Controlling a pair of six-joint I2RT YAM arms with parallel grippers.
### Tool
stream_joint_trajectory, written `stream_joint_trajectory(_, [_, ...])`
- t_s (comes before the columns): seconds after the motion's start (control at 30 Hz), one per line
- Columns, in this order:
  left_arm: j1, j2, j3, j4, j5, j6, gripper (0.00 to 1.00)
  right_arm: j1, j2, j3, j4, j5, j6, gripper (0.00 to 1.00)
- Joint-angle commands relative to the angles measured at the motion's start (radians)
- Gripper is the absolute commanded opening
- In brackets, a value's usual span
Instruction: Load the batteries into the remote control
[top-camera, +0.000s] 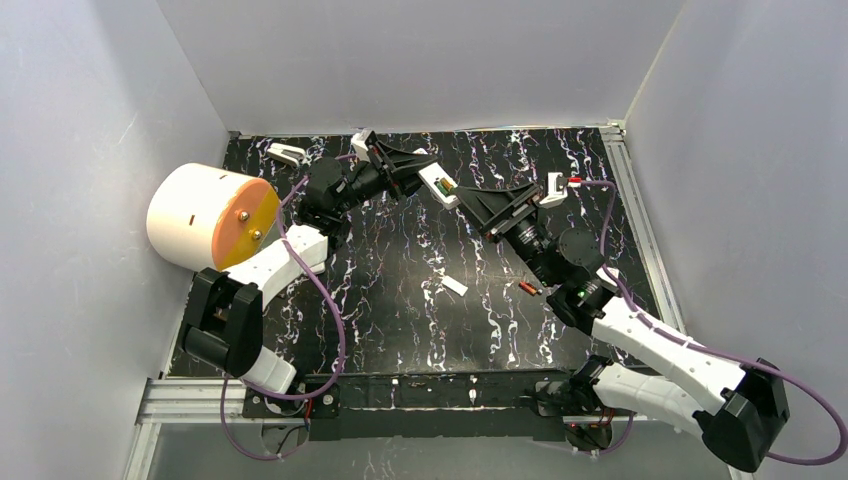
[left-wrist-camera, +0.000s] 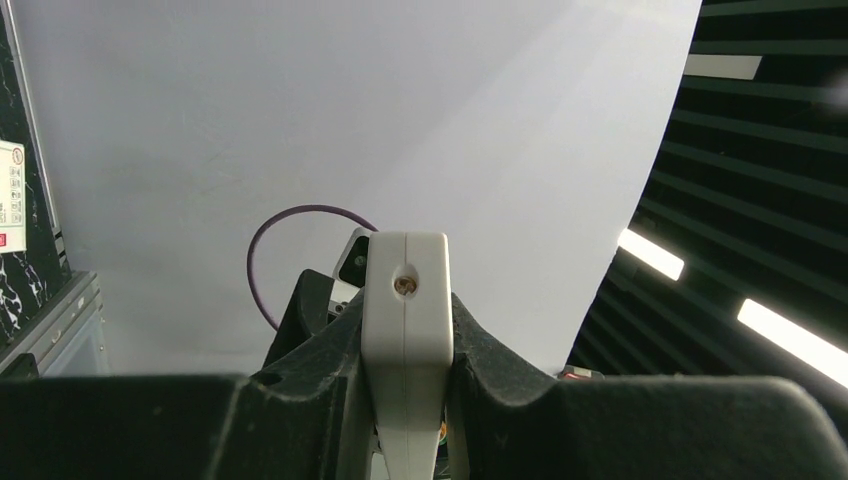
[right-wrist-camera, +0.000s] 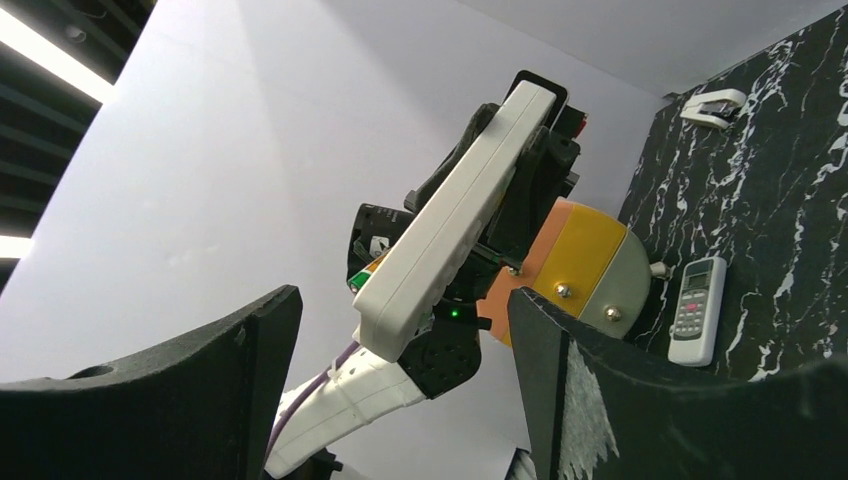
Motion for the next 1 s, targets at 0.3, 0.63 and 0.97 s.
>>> stream_joint_trajectory(0.3, [-0.002, -0.02, -0.011, 0.067, 0.002, 0.016, 0.0, 0.001, 0.039, 0.044, 0.102, -0.016, 0.056, 0.65])
stream_joint_trajectory(0.63, [-0.002, -0.046, -0.021, 0.07, -0.004, 0.048, 0.0, 0.0, 0.058, 0.071, 0.056, -0.027, 0.036, 0.52])
stream_joint_trajectory(0.97, [-0.002, -0.101, 0.03, 0.07, 0.01, 0.129, 0.0, 0.0, 0.079, 0.095, -0.006, -0.032, 0.035, 0.4])
